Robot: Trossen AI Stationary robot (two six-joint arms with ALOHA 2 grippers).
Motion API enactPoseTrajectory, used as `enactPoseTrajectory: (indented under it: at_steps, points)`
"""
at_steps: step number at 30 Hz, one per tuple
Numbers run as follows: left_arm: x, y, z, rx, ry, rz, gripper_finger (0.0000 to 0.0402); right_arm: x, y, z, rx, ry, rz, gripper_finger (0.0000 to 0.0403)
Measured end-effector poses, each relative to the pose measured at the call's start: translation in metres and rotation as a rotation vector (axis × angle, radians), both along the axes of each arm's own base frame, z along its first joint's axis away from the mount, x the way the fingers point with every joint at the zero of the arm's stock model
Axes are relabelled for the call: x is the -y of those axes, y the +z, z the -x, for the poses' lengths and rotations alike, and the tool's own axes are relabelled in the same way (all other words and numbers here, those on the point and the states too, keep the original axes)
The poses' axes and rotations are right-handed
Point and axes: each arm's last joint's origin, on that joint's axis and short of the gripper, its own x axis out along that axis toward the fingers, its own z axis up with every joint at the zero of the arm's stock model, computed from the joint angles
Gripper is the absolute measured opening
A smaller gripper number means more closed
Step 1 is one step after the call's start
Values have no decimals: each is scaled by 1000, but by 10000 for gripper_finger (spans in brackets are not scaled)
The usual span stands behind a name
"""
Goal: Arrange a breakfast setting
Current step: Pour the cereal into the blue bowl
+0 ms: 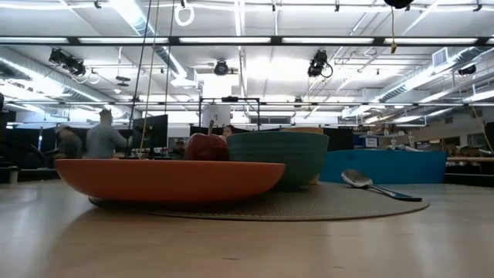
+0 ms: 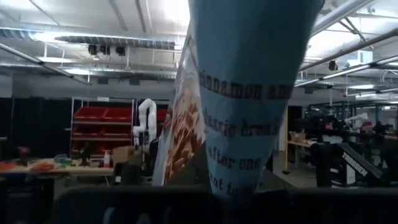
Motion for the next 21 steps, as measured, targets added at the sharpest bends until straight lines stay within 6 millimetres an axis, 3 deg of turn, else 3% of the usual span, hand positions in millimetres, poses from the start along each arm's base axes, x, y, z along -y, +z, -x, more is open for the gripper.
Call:
enactPoseTrajectory:
  at_steps: [5, 10, 21]
  points:
    - [1, -6, -18, -34, 10, 4, 11, -2, 4, 2, 47, 73, 42, 381]
    - [1, -8, -32, -8, 17, -4, 11, -2, 5, 3, 58, 81, 38, 351]
    - [1, -10, -34, -18, 29, -25, 11, -9, 6, 4, 73, 91, 68, 283]
